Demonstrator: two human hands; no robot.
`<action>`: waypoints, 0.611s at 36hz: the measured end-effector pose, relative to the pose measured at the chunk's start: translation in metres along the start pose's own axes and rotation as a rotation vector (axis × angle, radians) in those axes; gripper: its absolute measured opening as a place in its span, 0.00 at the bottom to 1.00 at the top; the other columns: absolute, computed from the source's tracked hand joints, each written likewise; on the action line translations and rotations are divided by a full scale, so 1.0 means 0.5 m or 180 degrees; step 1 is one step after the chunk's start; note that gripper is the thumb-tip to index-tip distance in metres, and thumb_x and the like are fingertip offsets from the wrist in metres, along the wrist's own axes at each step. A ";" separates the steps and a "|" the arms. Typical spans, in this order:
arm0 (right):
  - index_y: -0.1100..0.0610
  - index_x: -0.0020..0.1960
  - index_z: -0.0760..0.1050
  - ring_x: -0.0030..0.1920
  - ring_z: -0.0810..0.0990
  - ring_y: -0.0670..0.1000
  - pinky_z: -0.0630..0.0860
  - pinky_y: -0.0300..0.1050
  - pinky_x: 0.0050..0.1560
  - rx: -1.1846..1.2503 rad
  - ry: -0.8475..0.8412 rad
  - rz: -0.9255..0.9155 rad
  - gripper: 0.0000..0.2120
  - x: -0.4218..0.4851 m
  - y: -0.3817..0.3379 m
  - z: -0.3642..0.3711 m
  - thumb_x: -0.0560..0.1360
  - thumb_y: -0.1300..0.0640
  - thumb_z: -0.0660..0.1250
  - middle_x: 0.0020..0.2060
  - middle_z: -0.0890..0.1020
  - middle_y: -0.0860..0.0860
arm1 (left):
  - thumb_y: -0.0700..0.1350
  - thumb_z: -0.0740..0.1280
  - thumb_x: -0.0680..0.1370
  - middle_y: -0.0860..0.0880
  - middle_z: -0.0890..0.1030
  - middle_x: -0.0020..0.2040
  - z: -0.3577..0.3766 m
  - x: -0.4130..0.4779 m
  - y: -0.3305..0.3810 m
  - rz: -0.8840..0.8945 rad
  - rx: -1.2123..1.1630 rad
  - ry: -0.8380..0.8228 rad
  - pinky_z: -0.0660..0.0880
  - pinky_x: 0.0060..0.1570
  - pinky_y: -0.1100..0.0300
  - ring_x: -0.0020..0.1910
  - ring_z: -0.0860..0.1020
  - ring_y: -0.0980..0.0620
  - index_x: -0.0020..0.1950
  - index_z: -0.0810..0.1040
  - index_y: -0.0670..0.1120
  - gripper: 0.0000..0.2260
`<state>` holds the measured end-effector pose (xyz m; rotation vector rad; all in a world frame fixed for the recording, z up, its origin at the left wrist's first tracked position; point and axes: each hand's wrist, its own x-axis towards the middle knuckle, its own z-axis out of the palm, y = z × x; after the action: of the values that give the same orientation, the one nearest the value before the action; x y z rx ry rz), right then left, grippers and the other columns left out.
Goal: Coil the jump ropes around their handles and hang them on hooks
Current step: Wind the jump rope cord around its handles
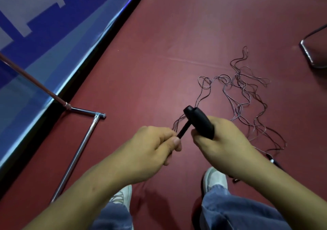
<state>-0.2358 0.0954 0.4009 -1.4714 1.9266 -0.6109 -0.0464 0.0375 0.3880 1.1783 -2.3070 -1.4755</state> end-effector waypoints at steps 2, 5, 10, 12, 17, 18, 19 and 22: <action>0.54 0.35 0.66 0.26 0.69 0.50 0.67 0.44 0.28 -0.0281 0.0087 0.0072 0.12 0.006 0.009 0.006 0.75 0.57 0.66 0.26 0.73 0.48 | 0.47 0.62 0.83 0.50 0.81 0.33 0.014 -0.006 0.009 0.0038 0.0217 0.0003 0.72 0.31 0.59 0.27 0.75 0.56 0.40 0.78 0.51 0.12; 0.53 0.41 0.67 0.38 0.77 0.59 0.72 0.49 0.35 -0.0804 0.0035 0.0085 0.08 0.008 0.016 0.023 0.75 0.53 0.64 0.34 0.76 0.50 | 0.50 0.63 0.81 0.47 0.80 0.32 0.030 -0.010 0.023 0.0085 0.0598 -0.0011 0.74 0.33 0.48 0.31 0.77 0.45 0.37 0.73 0.46 0.14; 0.50 0.49 0.63 0.49 0.80 0.64 0.67 0.48 0.39 -0.1579 0.0072 0.0101 0.09 0.007 0.025 0.044 0.77 0.49 0.63 0.46 0.80 0.54 | 0.47 0.64 0.78 0.43 0.81 0.32 0.028 -0.005 0.037 -0.0201 0.0649 -0.0156 0.75 0.32 0.43 0.33 0.77 0.39 0.37 0.74 0.41 0.13; 0.51 0.50 0.63 0.48 0.81 0.64 0.66 0.49 0.39 -0.1787 0.0055 0.0066 0.09 0.006 0.031 0.053 0.78 0.49 0.62 0.47 0.80 0.54 | 0.46 0.64 0.76 0.42 0.81 0.32 0.020 -0.003 0.033 -0.0320 0.0613 -0.0266 0.76 0.32 0.42 0.33 0.78 0.38 0.38 0.74 0.40 0.12; 0.51 0.51 0.65 0.48 0.81 0.63 0.66 0.48 0.39 -0.2124 -0.0196 -0.0003 0.08 0.006 0.046 0.065 0.77 0.49 0.62 0.48 0.80 0.54 | 0.48 0.67 0.75 0.45 0.71 0.27 0.004 -0.011 0.037 -0.0134 0.0996 -0.0339 0.68 0.27 0.51 0.26 0.64 0.52 0.36 0.71 0.41 0.14; 0.51 0.50 0.64 0.48 0.82 0.63 0.66 0.48 0.39 -0.2173 -0.0284 -0.0040 0.08 0.003 0.047 0.068 0.77 0.49 0.62 0.48 0.80 0.53 | 0.49 0.68 0.75 0.47 0.70 0.26 0.000 -0.012 0.039 -0.0016 0.1091 -0.0337 0.66 0.27 0.53 0.25 0.64 0.53 0.35 0.71 0.42 0.14; 0.50 0.49 0.64 0.48 0.82 0.63 0.66 0.48 0.39 -0.2229 -0.0387 -0.0114 0.08 0.000 0.046 0.071 0.77 0.48 0.62 0.47 0.80 0.53 | 0.49 0.69 0.75 0.49 0.70 0.26 -0.006 -0.010 0.039 0.0104 0.1161 -0.0332 0.66 0.27 0.53 0.25 0.65 0.52 0.34 0.72 0.44 0.14; 0.49 0.47 0.64 0.46 0.81 0.62 0.67 0.48 0.37 -0.2399 -0.0796 -0.0416 0.09 -0.014 0.035 0.080 0.77 0.46 0.61 0.44 0.78 0.52 | 0.49 0.73 0.76 0.49 0.77 0.29 -0.030 0.003 0.038 0.0320 0.1158 -0.0352 0.68 0.28 0.57 0.27 0.72 0.53 0.36 0.79 0.47 0.10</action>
<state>-0.2173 0.1076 0.3624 -2.0127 1.9551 0.2937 -0.0497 0.0297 0.4107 1.0599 -2.7506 -1.1451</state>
